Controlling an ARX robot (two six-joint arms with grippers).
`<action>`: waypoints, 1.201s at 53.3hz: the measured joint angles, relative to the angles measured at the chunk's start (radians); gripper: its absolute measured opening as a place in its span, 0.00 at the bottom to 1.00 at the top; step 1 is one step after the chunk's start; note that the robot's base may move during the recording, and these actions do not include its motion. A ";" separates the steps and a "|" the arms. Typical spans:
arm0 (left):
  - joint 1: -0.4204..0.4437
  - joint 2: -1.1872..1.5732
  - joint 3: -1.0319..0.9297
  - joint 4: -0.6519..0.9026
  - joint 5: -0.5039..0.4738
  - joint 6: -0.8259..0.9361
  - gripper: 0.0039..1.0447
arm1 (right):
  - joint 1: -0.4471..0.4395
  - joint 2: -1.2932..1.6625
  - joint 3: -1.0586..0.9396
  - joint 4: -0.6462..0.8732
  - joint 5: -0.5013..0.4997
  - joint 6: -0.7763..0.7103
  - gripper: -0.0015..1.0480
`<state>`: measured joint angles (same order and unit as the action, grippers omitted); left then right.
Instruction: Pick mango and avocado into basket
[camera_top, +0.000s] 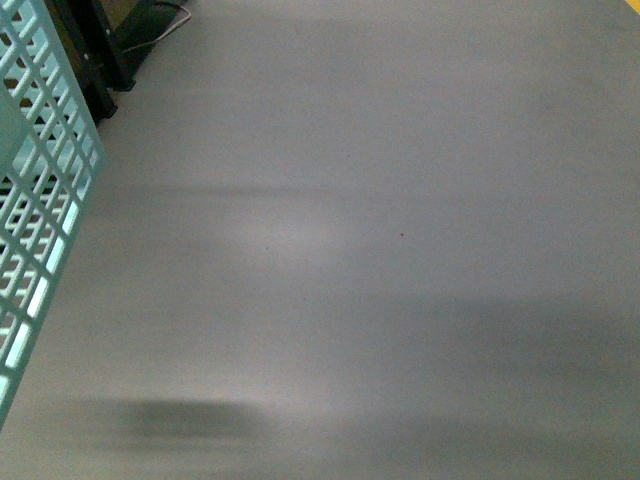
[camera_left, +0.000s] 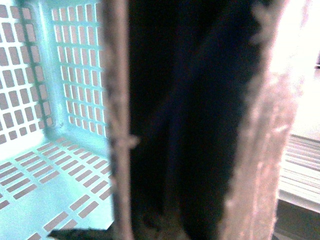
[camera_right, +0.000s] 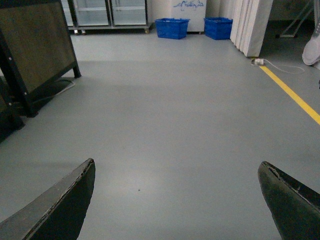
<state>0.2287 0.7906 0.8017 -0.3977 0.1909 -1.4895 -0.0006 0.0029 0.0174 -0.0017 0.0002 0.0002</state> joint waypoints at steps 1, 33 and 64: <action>0.000 0.000 0.000 0.000 0.000 0.000 0.13 | 0.000 0.000 0.000 0.000 0.000 0.000 0.92; 0.000 0.000 0.002 0.000 0.003 0.000 0.13 | 0.000 0.000 0.000 0.000 0.000 0.000 0.92; 0.000 0.000 0.002 0.000 0.003 0.000 0.13 | 0.000 0.000 0.000 0.000 0.000 0.000 0.92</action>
<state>0.2287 0.7906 0.8040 -0.3977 0.1940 -1.4899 -0.0006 0.0029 0.0174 -0.0017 0.0002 0.0002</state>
